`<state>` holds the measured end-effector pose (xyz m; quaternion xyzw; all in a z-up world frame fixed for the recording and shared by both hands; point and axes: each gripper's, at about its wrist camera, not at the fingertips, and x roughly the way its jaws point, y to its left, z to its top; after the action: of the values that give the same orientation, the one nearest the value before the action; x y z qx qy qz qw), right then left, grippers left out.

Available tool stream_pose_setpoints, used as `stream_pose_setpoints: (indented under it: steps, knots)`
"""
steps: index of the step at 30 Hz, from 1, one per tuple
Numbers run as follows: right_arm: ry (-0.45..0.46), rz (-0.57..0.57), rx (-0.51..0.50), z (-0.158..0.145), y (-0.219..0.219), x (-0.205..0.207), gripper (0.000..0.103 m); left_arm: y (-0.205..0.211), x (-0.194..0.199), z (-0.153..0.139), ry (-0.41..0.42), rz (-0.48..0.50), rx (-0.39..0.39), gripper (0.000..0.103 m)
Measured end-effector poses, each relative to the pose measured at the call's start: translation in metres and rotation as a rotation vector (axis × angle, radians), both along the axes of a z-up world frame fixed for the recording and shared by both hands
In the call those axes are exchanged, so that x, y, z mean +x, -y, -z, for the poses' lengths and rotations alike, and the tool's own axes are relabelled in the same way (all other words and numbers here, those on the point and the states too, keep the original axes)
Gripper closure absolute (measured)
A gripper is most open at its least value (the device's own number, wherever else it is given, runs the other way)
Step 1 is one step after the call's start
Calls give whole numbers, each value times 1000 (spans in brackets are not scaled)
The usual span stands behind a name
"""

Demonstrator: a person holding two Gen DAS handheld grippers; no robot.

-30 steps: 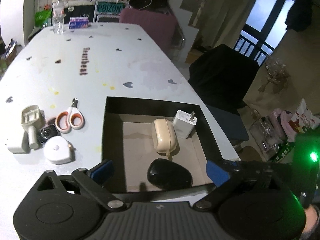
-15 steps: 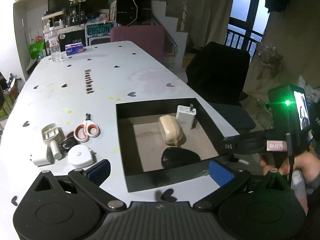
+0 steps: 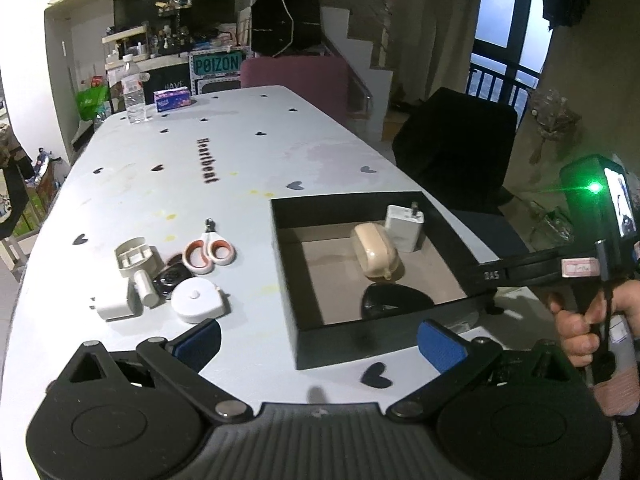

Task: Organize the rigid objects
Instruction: 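Withdraw the left gripper from the box back over the table, then lower the left gripper onto the white round tape measure and close it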

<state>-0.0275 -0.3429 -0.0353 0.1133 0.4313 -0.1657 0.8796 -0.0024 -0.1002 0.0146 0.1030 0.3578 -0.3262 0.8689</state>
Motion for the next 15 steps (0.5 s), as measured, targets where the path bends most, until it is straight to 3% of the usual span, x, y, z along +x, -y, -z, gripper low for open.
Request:
stream_pose_setpoints:
  steps: [7, 15]
  knots:
    - [-6, -2, -6, 0, -2, 1, 98, -32, 11, 17, 53, -103, 15, 0]
    - [-10, -4, -11, 1, -1, 2, 98, -83, 36, 51, 50, -219, -19, 2]
